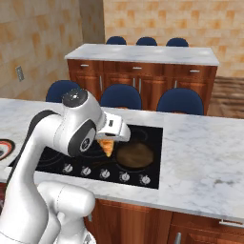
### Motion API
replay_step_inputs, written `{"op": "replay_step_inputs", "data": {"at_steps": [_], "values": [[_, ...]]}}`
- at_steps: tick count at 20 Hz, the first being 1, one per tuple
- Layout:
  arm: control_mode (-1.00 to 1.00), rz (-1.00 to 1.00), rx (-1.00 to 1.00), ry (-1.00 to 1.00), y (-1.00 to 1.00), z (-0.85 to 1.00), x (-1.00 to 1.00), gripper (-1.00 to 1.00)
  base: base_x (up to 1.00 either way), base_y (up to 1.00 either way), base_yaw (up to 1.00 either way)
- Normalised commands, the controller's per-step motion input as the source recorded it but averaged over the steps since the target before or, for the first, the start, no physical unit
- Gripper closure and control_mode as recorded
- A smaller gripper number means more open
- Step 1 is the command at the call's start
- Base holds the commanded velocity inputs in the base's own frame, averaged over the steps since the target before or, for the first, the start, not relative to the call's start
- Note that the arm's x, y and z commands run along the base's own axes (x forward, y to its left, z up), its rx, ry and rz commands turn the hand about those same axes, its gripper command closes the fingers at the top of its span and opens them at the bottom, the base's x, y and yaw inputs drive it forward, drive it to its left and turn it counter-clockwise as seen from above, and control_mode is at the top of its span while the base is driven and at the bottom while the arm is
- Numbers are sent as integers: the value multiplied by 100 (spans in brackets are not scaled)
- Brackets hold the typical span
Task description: Pick the croissant and place it on the pan. Then turn on the stove to warm the croissant.
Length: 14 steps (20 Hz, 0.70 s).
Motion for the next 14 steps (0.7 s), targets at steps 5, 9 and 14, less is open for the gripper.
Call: {"op": "replay_step_inputs", "data": {"at_steps": [5, 9, 14], "values": [[-100, 0, 0, 5, -3, -27, 54, 100, 0, 0, 0], [-100, 0, -1, 2, -5, -54, 81, 100, 0, 0, 0], [-100, 0, -2, 0, -26, -72, 47, 100, 0, 0, 0]]}}
